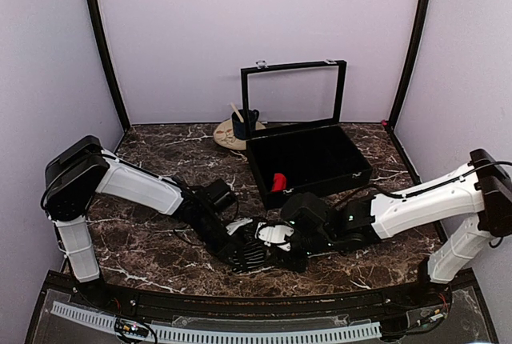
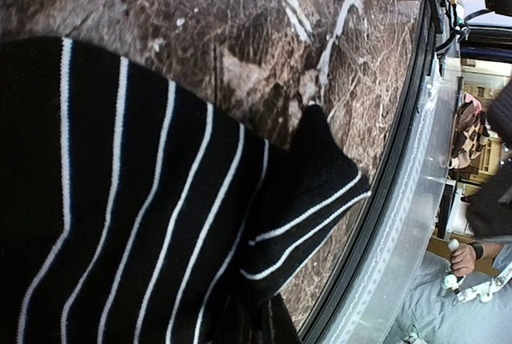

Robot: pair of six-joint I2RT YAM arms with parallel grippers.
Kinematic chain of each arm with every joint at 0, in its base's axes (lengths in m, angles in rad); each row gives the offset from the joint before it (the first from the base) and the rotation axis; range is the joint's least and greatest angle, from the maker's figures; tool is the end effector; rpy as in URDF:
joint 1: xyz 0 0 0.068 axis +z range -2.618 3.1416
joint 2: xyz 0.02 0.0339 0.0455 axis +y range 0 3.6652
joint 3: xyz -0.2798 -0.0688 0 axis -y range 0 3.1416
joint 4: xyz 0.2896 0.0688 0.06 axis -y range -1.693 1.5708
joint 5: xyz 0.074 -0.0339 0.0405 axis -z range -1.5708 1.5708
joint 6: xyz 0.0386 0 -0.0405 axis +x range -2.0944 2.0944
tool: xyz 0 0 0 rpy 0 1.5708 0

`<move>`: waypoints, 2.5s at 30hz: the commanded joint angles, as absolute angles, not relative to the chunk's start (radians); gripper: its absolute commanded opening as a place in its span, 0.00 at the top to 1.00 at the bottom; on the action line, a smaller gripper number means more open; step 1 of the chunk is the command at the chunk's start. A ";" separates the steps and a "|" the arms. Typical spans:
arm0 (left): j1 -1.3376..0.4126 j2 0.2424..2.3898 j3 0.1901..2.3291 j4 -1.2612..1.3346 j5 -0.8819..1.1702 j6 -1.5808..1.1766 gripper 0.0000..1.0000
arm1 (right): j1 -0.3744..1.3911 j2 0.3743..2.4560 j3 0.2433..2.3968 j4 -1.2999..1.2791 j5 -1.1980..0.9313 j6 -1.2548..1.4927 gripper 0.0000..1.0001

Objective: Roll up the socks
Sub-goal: Roll the sock at the center of the board.

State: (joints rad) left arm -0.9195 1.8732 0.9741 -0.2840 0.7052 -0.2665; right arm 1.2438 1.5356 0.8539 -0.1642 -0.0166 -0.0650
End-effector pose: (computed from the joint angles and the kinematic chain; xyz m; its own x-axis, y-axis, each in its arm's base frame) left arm 0.2042 -0.3091 0.0955 -0.7400 0.6400 -0.2067 0.5797 0.4512 -0.6785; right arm 0.1110 0.3293 0.1730 -0.1782 -0.7276 -0.6625 -0.9640 0.2640 -0.0307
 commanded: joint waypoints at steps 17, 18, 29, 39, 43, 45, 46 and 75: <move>-0.907 1.956 0.892 -0.455 0.624 -0.187 1.00 | 1.351 1.752 1.027 -0.218 0.155 -0.324 0.55; -0.905 1.956 0.891 -0.456 0.625 -0.186 1.00 | 1.352 1.763 1.034 -0.221 0.155 -0.329 0.55; -0.891 1.963 0.902 -0.470 0.634 -0.156 1.00 | 1.352 1.811 1.047 -0.220 0.137 -0.350 0.58; -0.883 1.978 0.922 -0.483 0.634 -0.138 1.00 | 1.342 1.851 1.074 -0.226 0.094 -0.360 0.78; -0.877 1.980 0.922 -0.483 0.622 -0.144 1.00 | 1.328 1.861 1.089 -0.242 0.069 -0.353 0.90; -0.873 1.980 0.922 -0.486 0.614 -0.148 1.00 | 1.318 1.861 1.087 -0.247 0.053 -0.344 0.93; -0.871 1.979 0.922 -0.488 0.605 -0.155 1.00 | 1.314 1.860 1.085 -0.250 0.044 -0.337 0.95; -0.832 1.639 0.827 -0.321 0.341 -0.394 0.69 | 1.163 1.893 1.116 -0.368 -0.284 -0.157 1.00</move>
